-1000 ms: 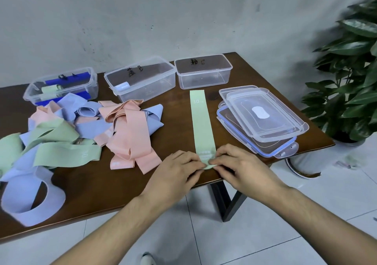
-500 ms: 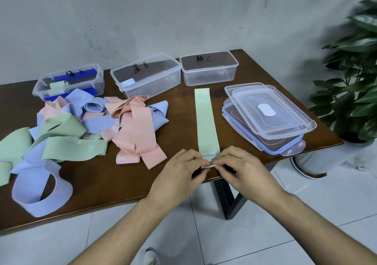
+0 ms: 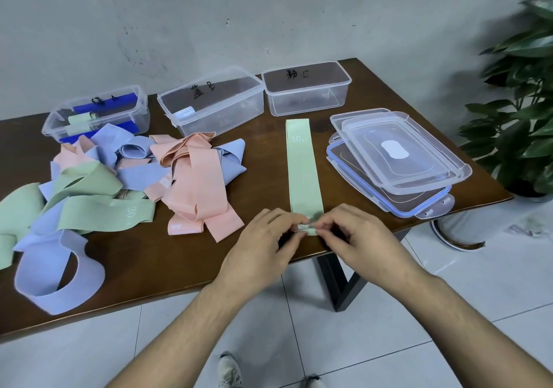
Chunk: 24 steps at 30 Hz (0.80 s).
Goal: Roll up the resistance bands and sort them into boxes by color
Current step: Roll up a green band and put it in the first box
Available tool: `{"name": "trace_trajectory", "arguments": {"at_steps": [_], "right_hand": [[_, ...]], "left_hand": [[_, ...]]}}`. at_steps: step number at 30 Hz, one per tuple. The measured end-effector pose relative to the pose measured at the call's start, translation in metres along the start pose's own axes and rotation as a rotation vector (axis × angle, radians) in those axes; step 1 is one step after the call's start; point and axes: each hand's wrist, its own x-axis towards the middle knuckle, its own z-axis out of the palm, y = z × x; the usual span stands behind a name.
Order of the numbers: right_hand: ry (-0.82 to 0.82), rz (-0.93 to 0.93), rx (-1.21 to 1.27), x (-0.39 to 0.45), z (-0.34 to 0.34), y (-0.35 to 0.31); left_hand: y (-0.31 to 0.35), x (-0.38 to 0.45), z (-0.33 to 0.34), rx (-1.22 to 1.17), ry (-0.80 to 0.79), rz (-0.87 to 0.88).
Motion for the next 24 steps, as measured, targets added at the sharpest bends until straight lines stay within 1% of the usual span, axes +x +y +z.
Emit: {"name": "trace_trajectory", "arguments": {"at_steps": [3,11,15,18,21,24], "right_hand": [[0.032,-0.018,-0.022,-0.001,0.002,-0.001],[0.092,-0.130,-0.214,-0.006,0.008,0.007],[0.072,-0.209,-0.279,-0.003,0.008,0.009],[0.046,-0.192,-0.249,0.001,0.006,0.008],[0.043,-0.123,-0.170,0.003,0.005,0.006],[0.053,-0.090,-0.178,0.006,0.005,0.006]], "left_hand": [[0.001,0.000,-0.001,-0.002,0.011,-0.002],[-0.002,-0.001,0.005,0.051,0.081,0.019],[-0.003,0.001,0.005,0.110,0.063,0.057],[-0.003,0.004,0.003,0.114,0.046,0.055],[-0.003,0.008,0.002,0.135,0.034,0.033],[-0.003,0.011,0.002,0.102,0.024,-0.006]]}}
